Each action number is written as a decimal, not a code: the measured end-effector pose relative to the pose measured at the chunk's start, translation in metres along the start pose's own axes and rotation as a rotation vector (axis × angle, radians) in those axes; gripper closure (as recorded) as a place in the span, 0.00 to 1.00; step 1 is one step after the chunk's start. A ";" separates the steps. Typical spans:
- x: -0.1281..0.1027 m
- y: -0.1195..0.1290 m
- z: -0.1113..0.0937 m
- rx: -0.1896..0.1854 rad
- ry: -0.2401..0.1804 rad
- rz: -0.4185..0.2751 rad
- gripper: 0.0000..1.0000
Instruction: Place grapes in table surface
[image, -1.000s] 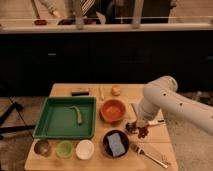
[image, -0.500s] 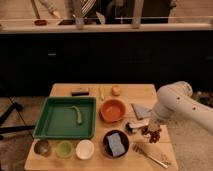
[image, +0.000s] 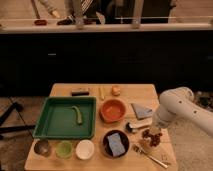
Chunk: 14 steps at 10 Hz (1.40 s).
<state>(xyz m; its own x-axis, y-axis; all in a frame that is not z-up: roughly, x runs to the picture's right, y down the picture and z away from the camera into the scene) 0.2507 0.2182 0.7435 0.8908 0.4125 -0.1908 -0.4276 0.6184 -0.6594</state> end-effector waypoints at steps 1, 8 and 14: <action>0.000 0.000 0.004 -0.008 -0.002 0.005 1.00; 0.005 -0.004 0.012 -0.023 -0.009 0.026 0.78; 0.005 -0.004 0.012 -0.022 -0.009 0.027 0.22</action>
<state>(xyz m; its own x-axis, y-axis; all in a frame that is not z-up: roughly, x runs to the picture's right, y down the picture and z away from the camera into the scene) 0.2556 0.2257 0.7540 0.8772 0.4353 -0.2025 -0.4483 0.5918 -0.6699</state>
